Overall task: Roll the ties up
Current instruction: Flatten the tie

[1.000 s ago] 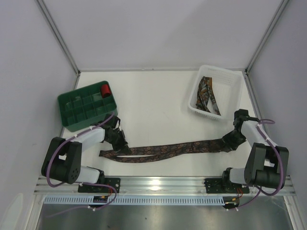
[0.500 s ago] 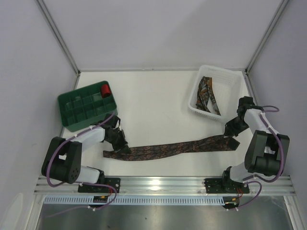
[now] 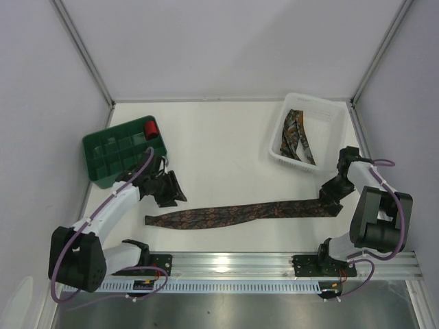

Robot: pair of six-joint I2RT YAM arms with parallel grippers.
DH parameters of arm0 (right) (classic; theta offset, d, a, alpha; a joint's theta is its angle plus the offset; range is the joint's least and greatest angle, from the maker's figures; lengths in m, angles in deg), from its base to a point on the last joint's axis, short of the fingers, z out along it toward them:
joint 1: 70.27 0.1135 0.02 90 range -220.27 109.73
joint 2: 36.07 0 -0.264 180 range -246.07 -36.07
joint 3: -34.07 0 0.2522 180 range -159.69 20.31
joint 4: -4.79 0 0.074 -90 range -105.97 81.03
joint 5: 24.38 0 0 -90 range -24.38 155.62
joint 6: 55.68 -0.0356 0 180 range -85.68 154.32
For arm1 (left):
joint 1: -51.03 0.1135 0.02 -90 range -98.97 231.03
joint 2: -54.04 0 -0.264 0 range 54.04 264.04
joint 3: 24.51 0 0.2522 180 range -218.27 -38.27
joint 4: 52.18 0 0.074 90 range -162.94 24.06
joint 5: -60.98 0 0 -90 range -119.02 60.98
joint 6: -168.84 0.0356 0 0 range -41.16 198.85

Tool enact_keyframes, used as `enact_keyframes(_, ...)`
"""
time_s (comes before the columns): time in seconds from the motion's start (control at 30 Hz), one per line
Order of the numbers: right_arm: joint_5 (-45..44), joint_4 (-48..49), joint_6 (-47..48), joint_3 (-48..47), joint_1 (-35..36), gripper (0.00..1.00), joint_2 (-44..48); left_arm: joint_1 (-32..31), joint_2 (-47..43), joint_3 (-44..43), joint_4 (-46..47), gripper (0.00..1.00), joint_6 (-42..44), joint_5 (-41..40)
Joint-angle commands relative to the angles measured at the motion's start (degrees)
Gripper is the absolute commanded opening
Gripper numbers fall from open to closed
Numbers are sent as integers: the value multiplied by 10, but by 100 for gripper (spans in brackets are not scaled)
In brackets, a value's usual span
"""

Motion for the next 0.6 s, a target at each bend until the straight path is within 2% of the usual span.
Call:
enact_keyframes(0.0,-6,-15,19,5,-2,25,26,3,-33,-14,-52,50,10,-26)
enact_keyframes(0.23,-3,-60,57,-24,15,43,59,18,-102,-20,-90,51,4,-59)
enact_keyframes(0.37,0,-90,69,-63,83,61,86,23,-132,-35,-116,52,-4,-81)
enact_keyframes(0.57,76,1,25,-16,193,60,87,31,-130,-48,-124,55,-3,-66)
